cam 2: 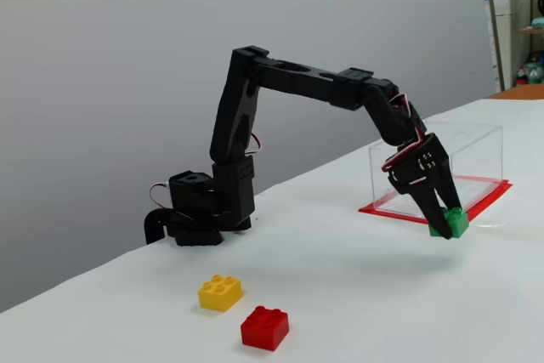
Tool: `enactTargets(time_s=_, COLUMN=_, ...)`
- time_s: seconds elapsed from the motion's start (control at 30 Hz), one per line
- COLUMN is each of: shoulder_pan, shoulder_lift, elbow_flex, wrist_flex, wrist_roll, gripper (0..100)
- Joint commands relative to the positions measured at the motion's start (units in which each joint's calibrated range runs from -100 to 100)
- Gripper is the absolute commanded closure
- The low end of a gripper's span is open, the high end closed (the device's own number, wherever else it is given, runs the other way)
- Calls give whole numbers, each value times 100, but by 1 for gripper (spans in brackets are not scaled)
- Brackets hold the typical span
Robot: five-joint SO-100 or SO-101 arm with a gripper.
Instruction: Pick the green lego brick and place it into the transparent box
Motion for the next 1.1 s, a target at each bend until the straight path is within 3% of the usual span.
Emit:
enactTargets(time_s=0.0, shoulder_pan=89, shoulder_lift=-749, elbow_flex=-166, wrist_flex=240, wrist_roll=34, gripper=88)
enactTargets(time_s=0.23, shoulder_pan=170, shoulder_lift=-1725, elbow_flex=-12, wrist_flex=623, wrist_roll=66, gripper=88)
enactTargets(time_s=0.6, shoulder_pan=-163, shoulder_lift=-3838, elbow_flex=1769, wrist_flex=527, wrist_roll=530, gripper=88)
enactTargets(time_s=1.07, shoulder_pan=-2048, shoulder_lift=-4372, elbow_flex=1895, wrist_flex=536, wrist_roll=540, gripper=88)
